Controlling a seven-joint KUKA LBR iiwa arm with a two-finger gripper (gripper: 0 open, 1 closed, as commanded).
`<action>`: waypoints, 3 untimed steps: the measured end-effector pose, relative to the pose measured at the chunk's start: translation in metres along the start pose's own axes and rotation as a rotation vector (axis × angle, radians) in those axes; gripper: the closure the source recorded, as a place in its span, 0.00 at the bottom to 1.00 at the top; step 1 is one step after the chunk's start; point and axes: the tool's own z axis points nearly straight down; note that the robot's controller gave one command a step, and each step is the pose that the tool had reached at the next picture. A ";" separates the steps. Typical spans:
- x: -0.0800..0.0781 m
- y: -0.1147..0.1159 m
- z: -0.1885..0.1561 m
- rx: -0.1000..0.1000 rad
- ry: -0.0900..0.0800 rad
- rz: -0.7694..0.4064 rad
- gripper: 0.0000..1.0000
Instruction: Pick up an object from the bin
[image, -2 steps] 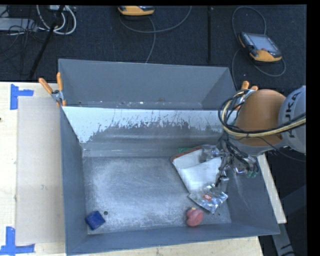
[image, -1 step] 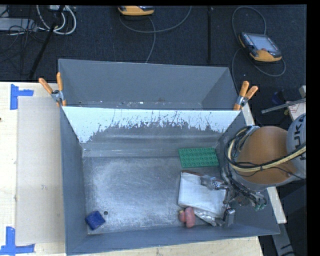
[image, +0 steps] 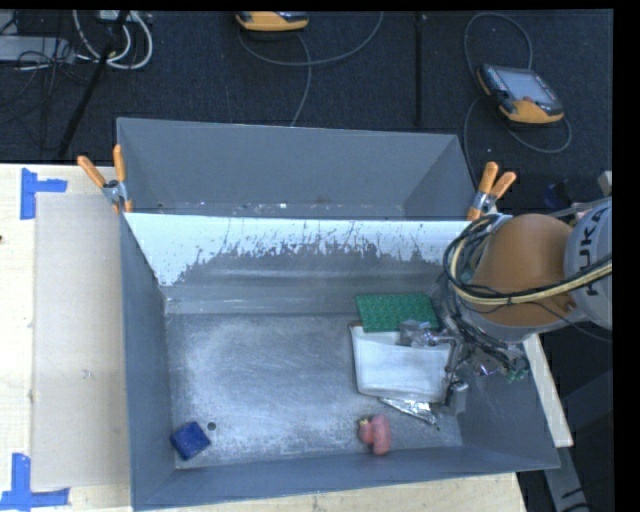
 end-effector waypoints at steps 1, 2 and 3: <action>0.047 0.043 -0.001 0.003 -0.006 0.004 0.00; 0.048 0.043 0.000 0.000 0.001 0.000 1.00; 0.045 0.060 -0.141 0.003 -0.006 -0.010 1.00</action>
Offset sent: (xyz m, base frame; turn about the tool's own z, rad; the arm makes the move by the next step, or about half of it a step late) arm -0.0597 0.0246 0.0003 0.0040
